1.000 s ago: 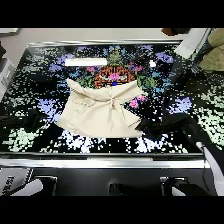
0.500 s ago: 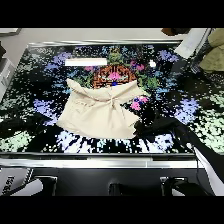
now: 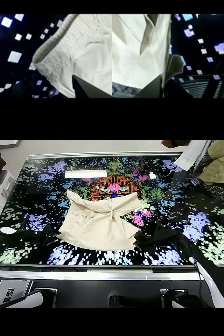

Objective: Fold the clothes and pants, and hang the long-sleeved shirts on hangers.

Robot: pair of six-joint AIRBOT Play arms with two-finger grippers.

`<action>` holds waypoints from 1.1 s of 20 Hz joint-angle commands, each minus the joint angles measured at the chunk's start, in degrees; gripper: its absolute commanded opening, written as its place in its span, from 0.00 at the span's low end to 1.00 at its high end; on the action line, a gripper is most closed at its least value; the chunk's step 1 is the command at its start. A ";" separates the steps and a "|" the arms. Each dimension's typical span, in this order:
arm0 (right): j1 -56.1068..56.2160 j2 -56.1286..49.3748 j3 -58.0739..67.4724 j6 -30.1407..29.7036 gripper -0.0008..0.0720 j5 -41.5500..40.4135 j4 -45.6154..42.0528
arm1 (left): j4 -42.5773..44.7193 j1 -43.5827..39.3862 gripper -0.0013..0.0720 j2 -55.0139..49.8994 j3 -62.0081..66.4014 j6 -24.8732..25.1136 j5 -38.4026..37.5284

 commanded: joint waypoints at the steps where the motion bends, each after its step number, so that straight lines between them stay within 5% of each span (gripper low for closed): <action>1: 0.07 0.48 -0.02 0.22 0.04 -0.70 0.52 | 0.04 -0.94 0.74 -2.12 -0.04 0.09 1.75; 2: 0.07 1.01 -0.02 0.22 0.04 -0.24 0.55 | 0.04 -1.14 0.72 -2.38 -0.02 0.07 2.49; 3: 0.07 1.77 -0.02 0.20 0.04 0.35 0.52 | 0.02 -1.53 0.58 -2.47 -0.02 0.07 3.63; 5: 0.07 3.34 -0.02 0.20 0.04 1.25 0.35 | 0.00 -2.58 0.12 -2.47 0.00 0.13 5.22; 6: 0.07 4.24 -0.02 0.20 0.04 1.53 0.35 | -0.13 -3.04 0.04 -2.43 0.00 0.22 5.60; 13: -0.11 12.15 8.11 -2.99 0.04 2.25 -6.75 | -6.67 -3.63 0.04 5.84 3.98 2.47 -0.20; 18: -0.11 18.97 32.06 -3.65 0.04 -8.68 -21.62 | -6.69 -3.63 0.04 27.78 14.99 -0.83 -3.61; 22: -0.11 26.88 43.87 -6.36 0.04 -12.17 -23.98 | -6.69 -3.63 0.04 45.88 22.03 -3.63 -1.27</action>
